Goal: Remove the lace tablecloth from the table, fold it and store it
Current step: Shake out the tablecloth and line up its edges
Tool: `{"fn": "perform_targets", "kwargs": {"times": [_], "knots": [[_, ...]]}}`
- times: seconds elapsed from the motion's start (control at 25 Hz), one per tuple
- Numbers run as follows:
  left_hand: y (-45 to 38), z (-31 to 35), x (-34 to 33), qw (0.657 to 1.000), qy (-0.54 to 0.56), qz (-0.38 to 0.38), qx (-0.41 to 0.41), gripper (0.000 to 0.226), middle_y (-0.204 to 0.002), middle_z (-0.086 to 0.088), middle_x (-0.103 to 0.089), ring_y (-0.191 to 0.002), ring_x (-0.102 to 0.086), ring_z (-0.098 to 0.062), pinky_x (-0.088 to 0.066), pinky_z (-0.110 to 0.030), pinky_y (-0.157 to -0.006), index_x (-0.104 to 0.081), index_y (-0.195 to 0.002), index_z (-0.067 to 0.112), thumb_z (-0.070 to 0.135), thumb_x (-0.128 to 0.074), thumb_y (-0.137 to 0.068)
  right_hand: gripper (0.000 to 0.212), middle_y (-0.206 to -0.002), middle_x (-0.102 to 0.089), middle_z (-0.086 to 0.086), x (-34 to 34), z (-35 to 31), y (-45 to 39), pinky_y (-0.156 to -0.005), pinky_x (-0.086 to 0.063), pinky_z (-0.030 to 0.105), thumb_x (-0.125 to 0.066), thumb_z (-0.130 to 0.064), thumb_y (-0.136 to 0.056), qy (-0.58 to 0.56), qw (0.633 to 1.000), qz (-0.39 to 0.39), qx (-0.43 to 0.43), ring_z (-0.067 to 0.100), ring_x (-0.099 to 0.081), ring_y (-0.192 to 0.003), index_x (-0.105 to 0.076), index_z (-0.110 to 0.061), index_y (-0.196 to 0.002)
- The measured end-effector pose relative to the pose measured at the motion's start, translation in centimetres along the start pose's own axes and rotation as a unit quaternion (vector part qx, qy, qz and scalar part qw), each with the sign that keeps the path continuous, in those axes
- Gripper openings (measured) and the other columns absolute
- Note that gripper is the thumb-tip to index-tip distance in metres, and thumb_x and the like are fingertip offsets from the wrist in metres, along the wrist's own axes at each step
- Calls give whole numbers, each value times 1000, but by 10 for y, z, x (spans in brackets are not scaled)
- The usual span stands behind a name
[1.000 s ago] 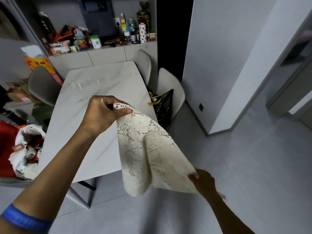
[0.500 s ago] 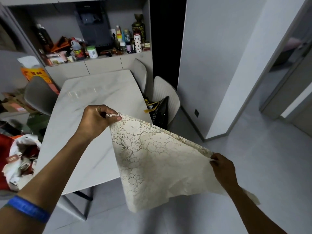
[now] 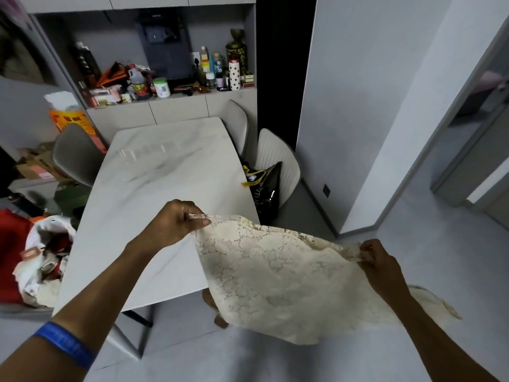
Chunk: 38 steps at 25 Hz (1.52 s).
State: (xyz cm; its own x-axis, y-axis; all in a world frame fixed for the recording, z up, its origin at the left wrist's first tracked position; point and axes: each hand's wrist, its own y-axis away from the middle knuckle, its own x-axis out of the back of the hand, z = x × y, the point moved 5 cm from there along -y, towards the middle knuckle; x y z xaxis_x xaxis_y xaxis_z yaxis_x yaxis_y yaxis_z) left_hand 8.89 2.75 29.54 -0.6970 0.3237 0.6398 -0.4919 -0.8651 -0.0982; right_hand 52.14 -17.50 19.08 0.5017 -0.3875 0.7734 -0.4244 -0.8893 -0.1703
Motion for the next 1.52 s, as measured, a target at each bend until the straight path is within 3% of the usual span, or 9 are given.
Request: {"fn": "perform_targets", "kwargs": {"times": [0.16, 0.28, 0.6, 0.76, 0.88, 0.96, 1.08, 1.28, 1.52], "knots": [[4, 1, -10, 999, -18, 10, -26, 16, -78, 6, -68, -66, -62, -5, -45, -16, -62, -74, -71, 27, 18, -76, -83, 38, -83, -67, -1, -10, 7, 3, -58, -43, 20, -67, -8, -89, -34, 998, -28, -53, 11, -59, -65, -51, -16, -123], [1, 7, -12, 998, -18, 26, -46, 15, -82, 9, -69, -70, -63, -3, -45, -12, -66, -73, -72, 26, 21, -73, -86, 10, -83, -73, 13, -12, 28, 13, -64, -42, 26, -63, -9, -90, 48, 990, -46, -124, 24, -63, -68, -69, -4, -95], [-8, 21, 1, 988, -115, 31, -93, 26, -73, 6, -63, -69, -59, -6, -41, -11, -61, -63, -66, 28, 35, -62, -91, 37, -68, -61, 4, 22, 4, -14, -60, -37, 29, -46, -35, -99, -7, 989, 44, -139, 25, -57, -67, -60, -13, -73], [1, 15, -12, 991, -86, 60, -85, 27, -70, 0, -67, -67, -61, -12, -47, -22, -65, -67, -75, 19, 37, -57, -92, 43, -51, -51, -5, 19, 27, 3, -48, -35, 25, -71, -37, -84, 36, 981, -120, -147, 11, -50, -48, -48, -21, -51], [10, 22, -33, 988, -98, 20, -116, 5, -75, 12, -63, -63, -56, -10, -44, -13, -59, -58, -96, 35, 37, -54, -96, 34, -56, -56, 3, -2, 43, 29, -57, -41, 28, -68, -27, -83, 40, 940, -209, -267, 15, -53, -53, -55, -11, -55], [20, 24, -56, 968, -167, -89, -165, 12, -82, 15, -60, -68, -56, -8, -45, -15, -62, -53, -102, 39, 29, -48, -98, 25, -77, -64, 13, -14, 24, 30, -66, -47, 30, -58, -28, -90, -33, 932, -194, -304, 23, -61, -69, -67, -4, -86], [42, 8, -87, 933, -225, -209, -186, 33, -83, 17, -54, -71, -53, 2, -41, -15, -61, -58, -84, 30, -2, -53, -77, 25, -82, -63, 18, -20, -9, 18, -58, -51, 32, -54, -22, -95, -350, 822, -68, -444, 30, -62, -70, -61, 1, -97], [82, -26, -132, 965, -208, -148, -65, 33, -94, 6, -68, -82, -68, -15, -45, -15, -69, -76, -91, 23, 0, -56, -79, 8, -92, -62, 25, -2, -42, 4, -58, -57, 53, -51, 0, -93, -533, 693, 30, -485, 41, -62, -84, -56, -2, -87], [90, 7, -193, 995, -1, -49, 91, 27, -98, -8, -70, -87, -66, -22, -54, -29, -75, -76, -94, 5, -9, -54, -85, 11, -93, -61, 22, -11, -52, 29, -69, -56, 51, -50, 3, -92, -548, 677, 41, -489, 37, -62, -85, -58, -2, -86]]}}
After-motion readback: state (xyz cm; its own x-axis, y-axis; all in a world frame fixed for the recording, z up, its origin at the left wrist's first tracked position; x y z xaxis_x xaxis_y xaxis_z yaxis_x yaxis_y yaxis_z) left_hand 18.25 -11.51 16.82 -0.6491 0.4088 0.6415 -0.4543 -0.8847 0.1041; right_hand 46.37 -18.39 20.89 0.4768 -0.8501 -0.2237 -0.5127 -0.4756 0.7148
